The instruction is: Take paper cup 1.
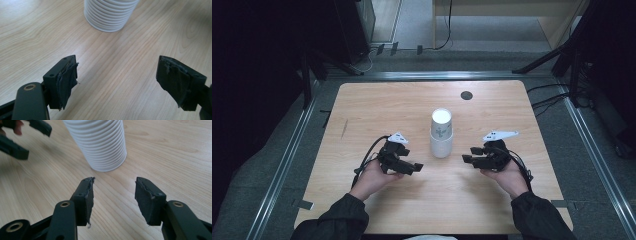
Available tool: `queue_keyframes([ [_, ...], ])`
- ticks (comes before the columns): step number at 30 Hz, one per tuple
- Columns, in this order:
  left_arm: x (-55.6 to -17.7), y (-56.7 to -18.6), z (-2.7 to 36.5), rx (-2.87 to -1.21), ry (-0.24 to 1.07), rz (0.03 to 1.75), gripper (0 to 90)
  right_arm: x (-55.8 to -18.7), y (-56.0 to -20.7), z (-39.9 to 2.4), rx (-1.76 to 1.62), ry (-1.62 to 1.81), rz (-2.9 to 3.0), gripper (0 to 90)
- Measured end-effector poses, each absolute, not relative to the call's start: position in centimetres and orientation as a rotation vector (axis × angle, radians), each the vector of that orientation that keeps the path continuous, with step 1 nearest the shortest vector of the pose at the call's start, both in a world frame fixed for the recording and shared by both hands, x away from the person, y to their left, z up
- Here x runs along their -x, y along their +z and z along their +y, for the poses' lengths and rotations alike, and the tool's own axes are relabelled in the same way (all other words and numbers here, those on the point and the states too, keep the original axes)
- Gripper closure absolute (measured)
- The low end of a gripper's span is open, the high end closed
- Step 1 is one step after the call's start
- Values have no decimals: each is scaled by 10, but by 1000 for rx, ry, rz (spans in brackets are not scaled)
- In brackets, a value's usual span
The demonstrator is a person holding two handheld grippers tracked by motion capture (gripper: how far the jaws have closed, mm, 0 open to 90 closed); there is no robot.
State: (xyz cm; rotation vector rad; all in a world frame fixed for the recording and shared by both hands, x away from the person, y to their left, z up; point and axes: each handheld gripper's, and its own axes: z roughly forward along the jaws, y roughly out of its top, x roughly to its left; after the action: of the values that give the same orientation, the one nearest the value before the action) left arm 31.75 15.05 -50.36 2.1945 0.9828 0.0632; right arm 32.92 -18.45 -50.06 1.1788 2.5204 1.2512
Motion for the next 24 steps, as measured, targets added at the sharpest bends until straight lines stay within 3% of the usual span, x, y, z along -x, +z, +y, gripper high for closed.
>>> queue_keyframes([
  [7,-319,-503,152,-2192,57,996,174,-330,-499,-186,-1137,1249,2504,451],
  [12,-317,-502,153,-2211,65,980,174,-323,-499,-184,-1043,1187,2537,550],
  [20,-316,-500,156,-2226,72,966,176,-323,-498,-184,-1044,1211,2562,492],
  [24,-315,-500,155,-2225,61,956,221,-323,-497,-184,-991,1165,2583,461],
])
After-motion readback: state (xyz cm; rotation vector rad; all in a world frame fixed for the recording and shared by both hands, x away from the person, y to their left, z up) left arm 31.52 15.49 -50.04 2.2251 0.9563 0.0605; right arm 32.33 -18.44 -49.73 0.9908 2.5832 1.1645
